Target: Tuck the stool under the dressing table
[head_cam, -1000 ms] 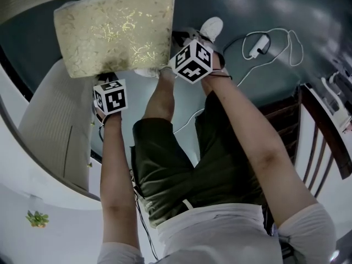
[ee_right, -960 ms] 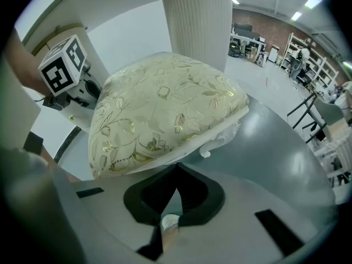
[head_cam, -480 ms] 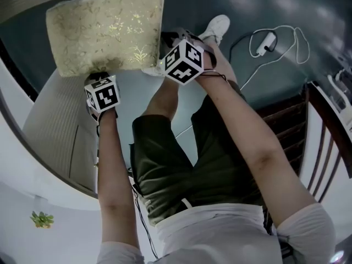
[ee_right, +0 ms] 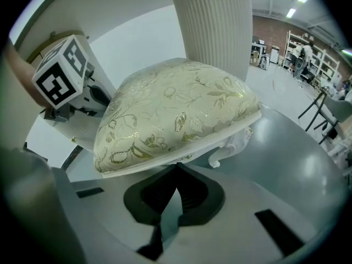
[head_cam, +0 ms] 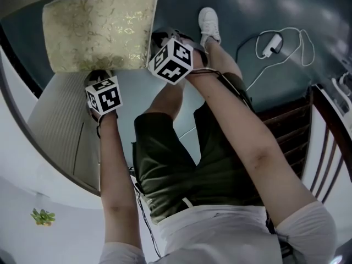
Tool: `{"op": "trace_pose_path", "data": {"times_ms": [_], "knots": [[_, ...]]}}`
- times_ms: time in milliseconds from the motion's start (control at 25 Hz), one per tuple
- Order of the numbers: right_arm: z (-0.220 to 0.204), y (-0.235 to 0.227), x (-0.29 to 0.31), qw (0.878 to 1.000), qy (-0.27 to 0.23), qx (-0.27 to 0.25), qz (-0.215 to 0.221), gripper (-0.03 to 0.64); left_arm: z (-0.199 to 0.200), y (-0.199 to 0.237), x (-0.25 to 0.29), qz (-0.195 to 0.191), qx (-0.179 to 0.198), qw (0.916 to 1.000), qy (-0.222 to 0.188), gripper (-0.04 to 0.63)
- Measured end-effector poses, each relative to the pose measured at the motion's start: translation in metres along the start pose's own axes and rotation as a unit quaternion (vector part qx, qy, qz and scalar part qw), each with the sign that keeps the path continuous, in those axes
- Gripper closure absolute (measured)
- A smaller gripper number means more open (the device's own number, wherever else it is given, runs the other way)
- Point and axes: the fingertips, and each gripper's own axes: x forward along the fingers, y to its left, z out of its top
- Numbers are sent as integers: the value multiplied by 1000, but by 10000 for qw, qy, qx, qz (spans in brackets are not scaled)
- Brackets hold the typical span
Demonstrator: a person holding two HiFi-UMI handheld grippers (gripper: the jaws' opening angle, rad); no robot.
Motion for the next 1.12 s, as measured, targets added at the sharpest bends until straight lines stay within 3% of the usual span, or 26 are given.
{"op": "trace_pose_path", "data": {"times_ms": [160,480,640,1120], "knots": [[6,10,10,9999,72,-51,99,607,-4,-14,-11,-57,92,9999,3,591],[18,34,16,9993,71,-172,338,607,-20,-38,-21,-181,-171,9996,104,591],[29,43,19,9990,-27,-59,450,607,-26,-30,-23,-137,-399,9991,49,591],[71,51,35,9967,-480,263,604,607,-24,-18,-26,-1,-489,9986,-191,591]]}}
